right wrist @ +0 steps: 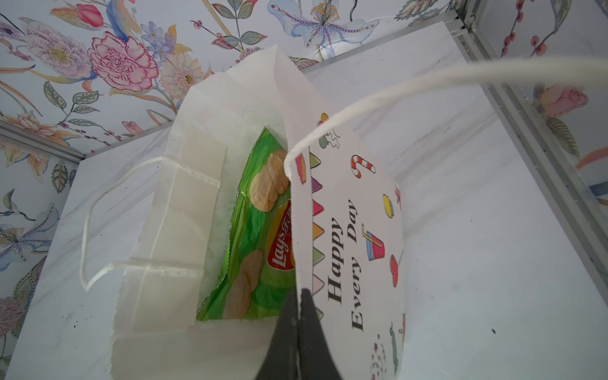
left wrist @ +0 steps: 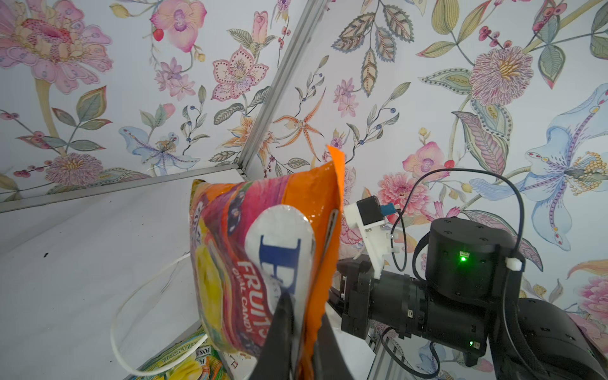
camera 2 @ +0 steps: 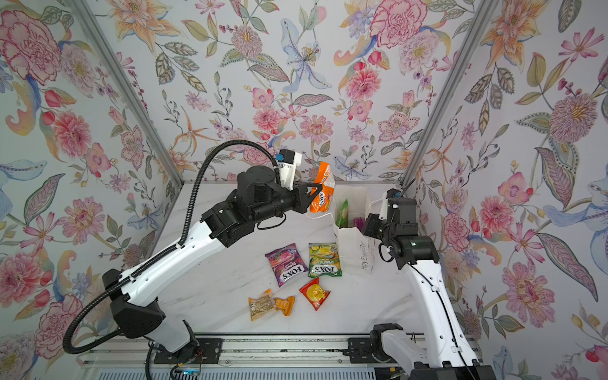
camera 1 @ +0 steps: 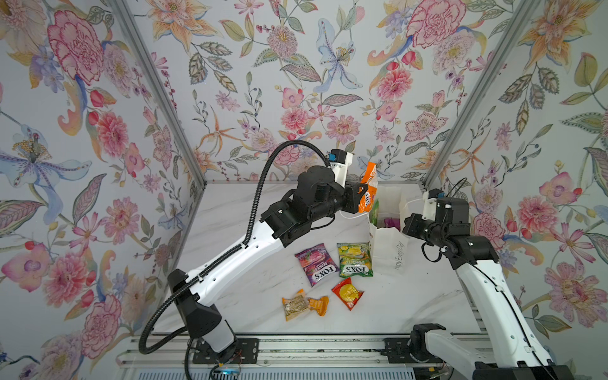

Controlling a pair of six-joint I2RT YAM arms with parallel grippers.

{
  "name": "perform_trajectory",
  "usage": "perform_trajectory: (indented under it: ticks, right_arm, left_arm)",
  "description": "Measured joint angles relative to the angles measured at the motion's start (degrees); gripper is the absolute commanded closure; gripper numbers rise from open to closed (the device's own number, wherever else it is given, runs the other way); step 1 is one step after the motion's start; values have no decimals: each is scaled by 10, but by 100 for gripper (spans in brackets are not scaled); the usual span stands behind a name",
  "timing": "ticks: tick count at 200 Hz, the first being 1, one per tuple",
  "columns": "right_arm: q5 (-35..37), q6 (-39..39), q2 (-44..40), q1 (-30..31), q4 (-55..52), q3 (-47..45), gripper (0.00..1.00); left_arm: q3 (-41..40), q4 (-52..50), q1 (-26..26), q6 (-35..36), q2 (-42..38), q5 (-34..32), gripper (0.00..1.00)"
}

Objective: Place the snacks into the paper bag
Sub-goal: Place the snack in the paper bag.

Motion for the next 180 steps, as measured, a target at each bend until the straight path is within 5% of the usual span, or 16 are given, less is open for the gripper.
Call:
perform_trajectory:
  ticks: [180]
  right_arm:
    - [13,0,-13,0,-13,0,100]
  left_arm:
    - [175,-19,-14,-56,226,75,100]
